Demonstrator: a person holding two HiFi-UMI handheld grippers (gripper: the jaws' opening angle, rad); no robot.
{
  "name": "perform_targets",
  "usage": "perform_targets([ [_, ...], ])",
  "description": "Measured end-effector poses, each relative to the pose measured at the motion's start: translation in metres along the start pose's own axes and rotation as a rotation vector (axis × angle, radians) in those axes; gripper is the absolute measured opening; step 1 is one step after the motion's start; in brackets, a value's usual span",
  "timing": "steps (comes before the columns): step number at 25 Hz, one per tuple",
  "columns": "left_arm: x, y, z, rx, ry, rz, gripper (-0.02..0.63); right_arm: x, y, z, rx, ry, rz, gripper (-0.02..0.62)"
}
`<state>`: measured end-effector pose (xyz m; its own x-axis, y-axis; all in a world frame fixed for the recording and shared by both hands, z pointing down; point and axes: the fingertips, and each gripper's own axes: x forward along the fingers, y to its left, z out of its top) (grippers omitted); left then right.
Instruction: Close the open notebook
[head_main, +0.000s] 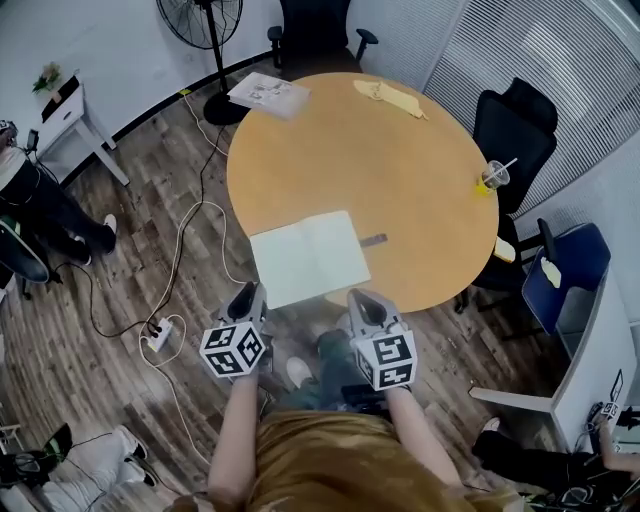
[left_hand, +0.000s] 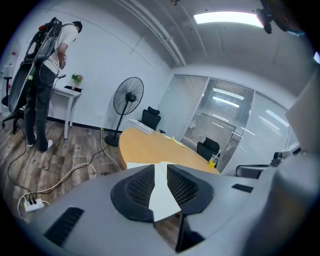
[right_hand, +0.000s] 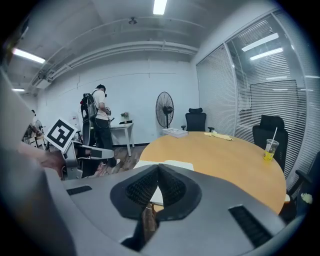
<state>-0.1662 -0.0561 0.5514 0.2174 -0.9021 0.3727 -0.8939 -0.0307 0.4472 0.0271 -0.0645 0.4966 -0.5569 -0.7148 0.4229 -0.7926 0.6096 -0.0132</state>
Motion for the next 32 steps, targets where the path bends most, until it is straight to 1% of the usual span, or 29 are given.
perform_targets([
  [13,0.005,0.021,-0.021,-0.032,0.040,0.062,0.094,0.028,0.001,-0.011,-0.014,0.052,0.064,0.012],
  [17,0.010,0.028,-0.028,-0.039,0.060,0.070,0.094,0.036,0.001,-0.016,-0.018,0.076,0.073,0.012],
  [23,0.015,0.031,-0.054,0.016,0.130,0.088,0.095,0.044,0.000,-0.027,-0.020,0.113,0.092,0.012],
  [32,0.021,0.042,-0.088,-0.014,0.217,0.119,0.098,0.048,-0.005,-0.037,-0.031,0.150,0.105,0.012],
])
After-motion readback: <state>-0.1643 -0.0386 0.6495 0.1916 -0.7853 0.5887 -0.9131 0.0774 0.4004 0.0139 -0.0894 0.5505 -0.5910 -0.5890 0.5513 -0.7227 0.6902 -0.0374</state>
